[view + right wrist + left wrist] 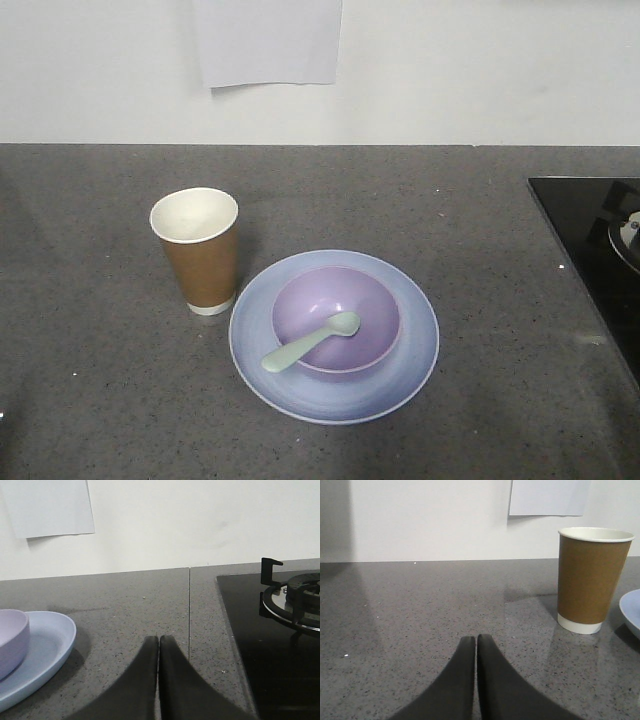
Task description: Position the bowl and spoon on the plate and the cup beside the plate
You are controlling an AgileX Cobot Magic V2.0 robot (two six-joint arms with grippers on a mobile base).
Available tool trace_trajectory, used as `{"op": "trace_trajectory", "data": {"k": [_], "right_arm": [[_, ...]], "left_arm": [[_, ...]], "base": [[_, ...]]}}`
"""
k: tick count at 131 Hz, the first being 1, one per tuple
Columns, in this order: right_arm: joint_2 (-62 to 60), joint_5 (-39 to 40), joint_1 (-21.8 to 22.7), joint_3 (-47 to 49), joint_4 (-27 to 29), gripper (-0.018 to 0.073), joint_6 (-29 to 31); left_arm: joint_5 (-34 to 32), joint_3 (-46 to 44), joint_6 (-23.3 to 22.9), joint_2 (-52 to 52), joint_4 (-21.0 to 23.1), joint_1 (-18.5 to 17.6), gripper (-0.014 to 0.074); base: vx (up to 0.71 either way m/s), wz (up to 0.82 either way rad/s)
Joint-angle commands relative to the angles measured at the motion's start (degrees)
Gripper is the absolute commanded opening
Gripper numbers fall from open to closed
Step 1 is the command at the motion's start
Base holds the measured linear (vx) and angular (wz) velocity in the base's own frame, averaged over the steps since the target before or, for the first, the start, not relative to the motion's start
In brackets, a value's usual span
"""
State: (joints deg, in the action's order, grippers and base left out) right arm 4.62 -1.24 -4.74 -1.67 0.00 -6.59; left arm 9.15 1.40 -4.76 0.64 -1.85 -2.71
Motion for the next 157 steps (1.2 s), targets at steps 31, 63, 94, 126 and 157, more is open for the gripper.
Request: {"op": "trace_trajectory", "data": {"k": [31, 63, 94, 126, 157], "right_arm": [[-4.7, 1.2, 5.6, -0.4, -2.0, -0.0007, -0.8], [-5.5, -0.1, 6.6, -0.4, -4.2, -0.0007, -1.0], [-5.5, 0.4, 6.6, -0.4, -4.0, -0.0007, -1.2], [-5.4, 0.1, 6.6, -0.4, -4.0, -0.0007, -1.2], [-5.4, 0.0, 6.6, -0.4, -4.0, -0.0007, -1.2]], "left_arm": [[-4.6, 0.6, -0.1, 0.9, 0.6, -0.4, -0.0008], [-4.6, 0.6, -0.1, 0.9, 0.6, -0.4, -0.0008], [-4.6, 0.6, -0.1, 0.9, 0.6, -0.4, -0.0008], [-4.6, 0.6, -0.1, 0.9, 0.6, -0.4, -0.0008], [-4.6, 0.6, -0.1, 0.9, 0.6, -0.4, -0.0008]], "base": [[0.00, 0.00], [0.00, 0.00], [0.00, 0.00], [0.00, 0.00], [0.00, 0.00]]}}
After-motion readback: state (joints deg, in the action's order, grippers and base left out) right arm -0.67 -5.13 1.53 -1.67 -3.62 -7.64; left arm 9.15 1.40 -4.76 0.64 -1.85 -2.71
